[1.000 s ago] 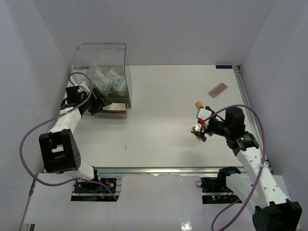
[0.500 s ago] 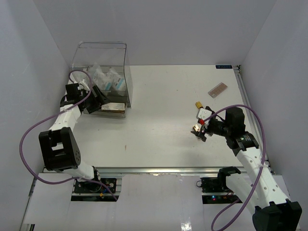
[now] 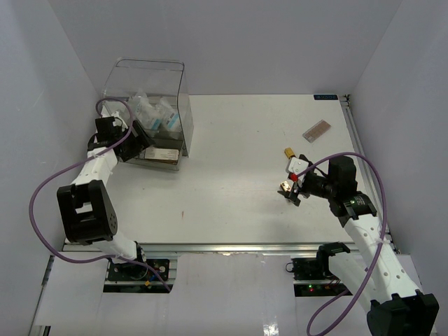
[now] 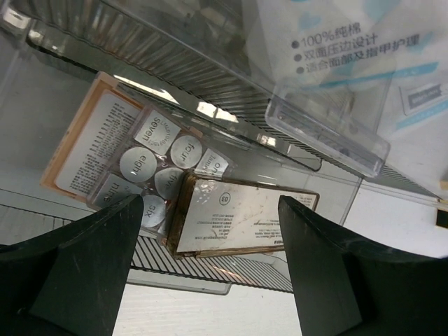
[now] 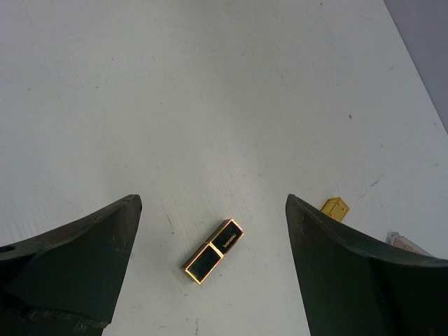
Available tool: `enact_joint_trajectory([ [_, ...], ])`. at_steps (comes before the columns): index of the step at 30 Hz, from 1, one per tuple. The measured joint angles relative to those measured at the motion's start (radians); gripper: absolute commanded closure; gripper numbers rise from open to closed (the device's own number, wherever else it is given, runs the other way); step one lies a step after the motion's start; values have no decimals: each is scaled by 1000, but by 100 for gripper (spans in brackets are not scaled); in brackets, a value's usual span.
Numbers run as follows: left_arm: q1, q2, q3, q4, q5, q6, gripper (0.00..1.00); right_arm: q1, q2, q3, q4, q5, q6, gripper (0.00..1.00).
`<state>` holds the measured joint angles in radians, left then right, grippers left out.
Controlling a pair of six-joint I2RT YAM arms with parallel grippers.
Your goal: Organize the makeup
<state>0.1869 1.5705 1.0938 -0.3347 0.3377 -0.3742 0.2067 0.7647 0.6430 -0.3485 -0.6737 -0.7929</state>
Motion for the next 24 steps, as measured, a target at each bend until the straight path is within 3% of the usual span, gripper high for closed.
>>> enact_joint_trajectory([
  [14, 0, -70, -1, -8, -40, -11, 10, -12, 28, 0, 19, 41, 54, 10],
  [24, 0, -506, -227, 114, 63, -10, 2, -49, 178, 23, 187, 322, 380, 10],
])
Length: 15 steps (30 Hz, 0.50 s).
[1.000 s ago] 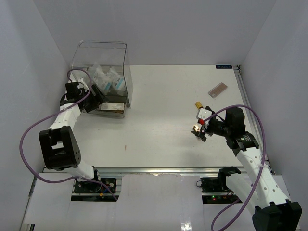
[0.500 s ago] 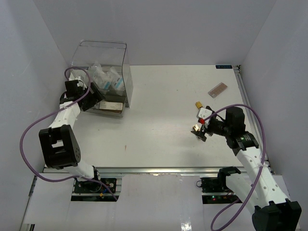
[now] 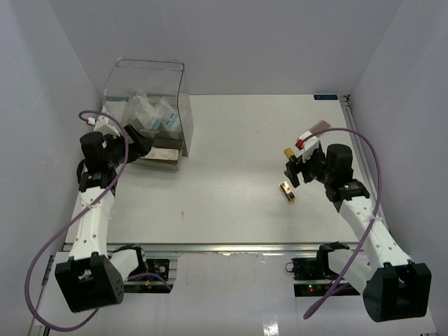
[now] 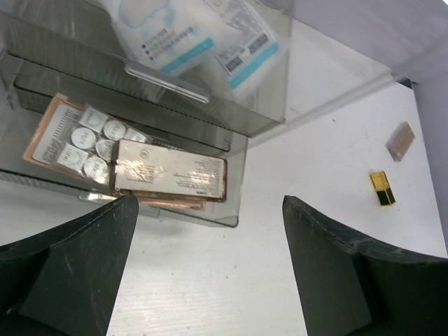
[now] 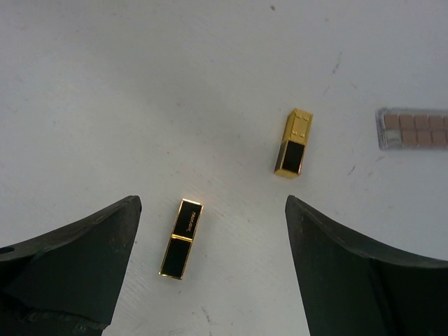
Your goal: Organize the makeup
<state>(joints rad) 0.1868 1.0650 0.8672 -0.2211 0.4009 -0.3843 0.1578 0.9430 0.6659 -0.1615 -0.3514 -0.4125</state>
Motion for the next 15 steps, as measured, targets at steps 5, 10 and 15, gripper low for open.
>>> enact_joint_trajectory([
  [5, 0, -157, -133, 37, 41, 3, 2, -14, 221, 168, 15, 212, 237, 10],
  [10, 0, -212, -174, 45, 61, 3, 2, -42, 459, 347, 48, 430, 435, 10],
  [15, 0, -249, -191, 64, 65, 3, 2, -75, 729, 577, 7, 566, 576, 10],
])
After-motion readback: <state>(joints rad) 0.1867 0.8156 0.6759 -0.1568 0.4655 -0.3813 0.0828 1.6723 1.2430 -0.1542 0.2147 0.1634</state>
